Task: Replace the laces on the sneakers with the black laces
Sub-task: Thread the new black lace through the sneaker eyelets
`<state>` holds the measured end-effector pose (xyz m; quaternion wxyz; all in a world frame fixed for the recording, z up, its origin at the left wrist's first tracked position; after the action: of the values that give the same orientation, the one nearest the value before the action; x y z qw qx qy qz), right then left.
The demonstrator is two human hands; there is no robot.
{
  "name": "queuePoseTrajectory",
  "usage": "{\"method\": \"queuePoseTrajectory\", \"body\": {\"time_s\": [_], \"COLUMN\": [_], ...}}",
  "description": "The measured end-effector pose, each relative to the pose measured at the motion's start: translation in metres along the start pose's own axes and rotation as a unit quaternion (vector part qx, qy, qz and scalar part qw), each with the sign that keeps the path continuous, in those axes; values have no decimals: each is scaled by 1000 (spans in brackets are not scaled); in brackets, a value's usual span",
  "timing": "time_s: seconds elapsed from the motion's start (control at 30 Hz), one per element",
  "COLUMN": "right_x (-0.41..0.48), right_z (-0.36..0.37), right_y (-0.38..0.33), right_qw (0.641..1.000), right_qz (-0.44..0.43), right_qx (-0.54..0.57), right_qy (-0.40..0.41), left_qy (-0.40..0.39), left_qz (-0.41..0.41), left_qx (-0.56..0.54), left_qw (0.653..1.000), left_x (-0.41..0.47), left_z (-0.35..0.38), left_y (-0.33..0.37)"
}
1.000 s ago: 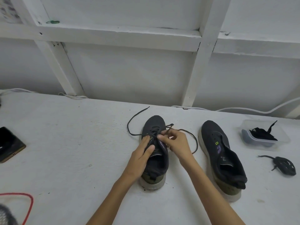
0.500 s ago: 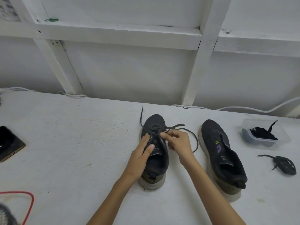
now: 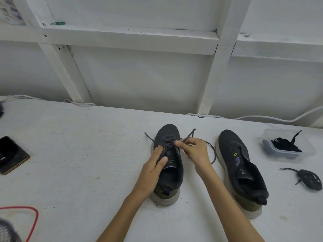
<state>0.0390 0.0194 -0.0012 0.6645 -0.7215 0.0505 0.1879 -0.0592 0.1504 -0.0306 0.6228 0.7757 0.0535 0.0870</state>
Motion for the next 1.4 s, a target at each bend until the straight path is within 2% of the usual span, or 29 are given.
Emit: {"method": "queuePoseTrajectory", "body": {"time_s": [0.1,0.17,0.23,0.33,0.4,0.5,0.6,0.7,0.87,0.93,1.0,1.1,1.23,1.33,1.4], "right_x": [16,23,22,6,2,13,26,24,2,-14,-29,-34,-29,-27,-27], "right_z": [-39,-53,-43,-5,5,-14,-53,-70,-41,-17,3,21,32,33,32], "right_y": [-7,-3,3,15,18,8,1,2,34,47,53,54,53,57,57], "right_qw": [987,974,985,999,999,999,973,957,983,994,997,997,998,998,998], "right_qz": [3,21,38,41,16,-5,16,17,69,59,28,13,8,11,11], "right_qx": [111,171,135,-4,-19,14,164,216,121,70,68,74,60,59,51], "right_qy": [119,149,104,-4,-30,46,160,193,120,52,4,-23,-33,-32,-34], "left_qy": [-1,2,6,7,4,0,-1,5,5,5,20,37,-7,-41,-21], "left_qz": [0,-4,-8,-6,-5,0,-5,-5,1,5,18,41,79,128,145], "left_qx": [-1,-2,-8,-8,-7,-9,-10,-17,-27,-31,-12,70,187,312,363], "left_qw": [1000,1000,1000,1000,1000,1000,1000,1000,1000,999,1000,996,979,941,920], "left_x": [0,0,0,1,1,0,0,1,1,4,10,25,48,55,60], "left_z": [-1,-1,-1,0,1,0,-1,-2,-1,-2,-8,-23,-26,-20,-22], "left_y": [-4,-6,-5,-2,0,0,-5,-9,-7,-4,-2,-2,5,16,23]}}
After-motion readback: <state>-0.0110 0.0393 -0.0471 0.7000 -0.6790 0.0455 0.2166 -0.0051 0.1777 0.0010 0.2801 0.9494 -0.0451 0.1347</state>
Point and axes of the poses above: each hand's wrist, its own x-axis towards the middle knuckle, its own z-axis out of the palm, y = z × x, the point moved 8 cm from there along x, towards the middle knuckle, and after that the axes turned 12 degrees about z, right-handed, at the moved point
